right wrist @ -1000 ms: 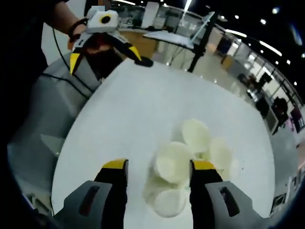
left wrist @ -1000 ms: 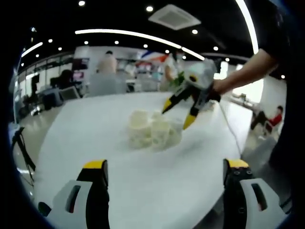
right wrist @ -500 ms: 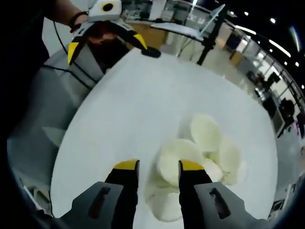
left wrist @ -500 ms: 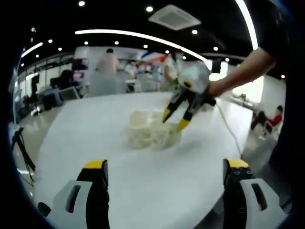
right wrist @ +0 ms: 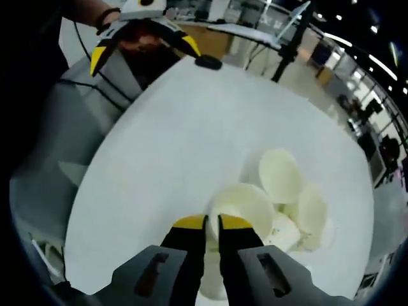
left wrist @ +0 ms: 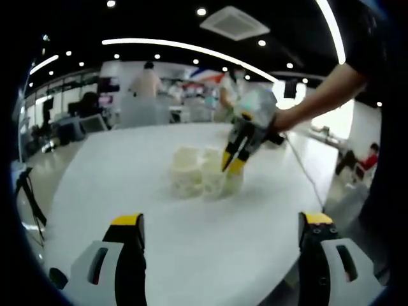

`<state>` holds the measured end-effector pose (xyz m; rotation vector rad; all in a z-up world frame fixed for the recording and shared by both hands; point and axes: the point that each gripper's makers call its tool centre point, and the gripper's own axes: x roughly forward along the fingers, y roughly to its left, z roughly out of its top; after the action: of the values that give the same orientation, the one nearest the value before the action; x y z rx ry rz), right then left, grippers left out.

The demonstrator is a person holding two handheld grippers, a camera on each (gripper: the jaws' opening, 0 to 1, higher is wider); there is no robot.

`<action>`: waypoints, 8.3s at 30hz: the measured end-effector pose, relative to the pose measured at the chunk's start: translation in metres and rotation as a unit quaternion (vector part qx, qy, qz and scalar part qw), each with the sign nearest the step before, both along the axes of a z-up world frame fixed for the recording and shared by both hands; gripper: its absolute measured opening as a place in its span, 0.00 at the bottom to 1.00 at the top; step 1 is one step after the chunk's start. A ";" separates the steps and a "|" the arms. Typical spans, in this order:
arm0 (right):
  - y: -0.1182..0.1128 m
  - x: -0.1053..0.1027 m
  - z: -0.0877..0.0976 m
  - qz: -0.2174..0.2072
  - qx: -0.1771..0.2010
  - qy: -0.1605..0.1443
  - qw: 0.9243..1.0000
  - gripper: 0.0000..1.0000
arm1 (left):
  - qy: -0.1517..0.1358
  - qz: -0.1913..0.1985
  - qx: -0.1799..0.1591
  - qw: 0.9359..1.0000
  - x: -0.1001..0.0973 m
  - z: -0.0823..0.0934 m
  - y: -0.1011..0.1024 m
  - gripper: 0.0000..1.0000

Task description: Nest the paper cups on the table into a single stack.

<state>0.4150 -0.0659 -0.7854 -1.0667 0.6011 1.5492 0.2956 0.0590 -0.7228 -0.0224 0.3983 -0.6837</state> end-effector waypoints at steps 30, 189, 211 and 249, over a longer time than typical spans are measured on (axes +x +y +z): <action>-0.002 -0.011 0.001 0.025 -0.014 -0.003 1.000 0.00 | 0.002 0.004 -0.008 1.000 -0.003 -0.001 0.000 1.00; -0.129 -0.083 0.078 -0.396 0.241 0.005 0.886 0.64 | 0.008 -0.067 -0.014 0.998 -0.026 0.001 -0.031 1.00; -0.128 -0.032 0.065 -0.468 0.273 0.005 0.841 1.00 | 0.011 -0.061 -0.013 0.998 -0.034 0.002 -0.024 1.00; -0.081 0.032 0.034 -0.432 0.224 0.010 0.873 0.95 | 0.020 -0.029 -0.010 0.999 -0.031 -0.004 -0.003 1.00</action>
<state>0.4467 -0.1472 -0.7517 -0.3226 0.5779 0.8285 0.2645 0.0560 -0.7267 -0.0438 0.4312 -0.7457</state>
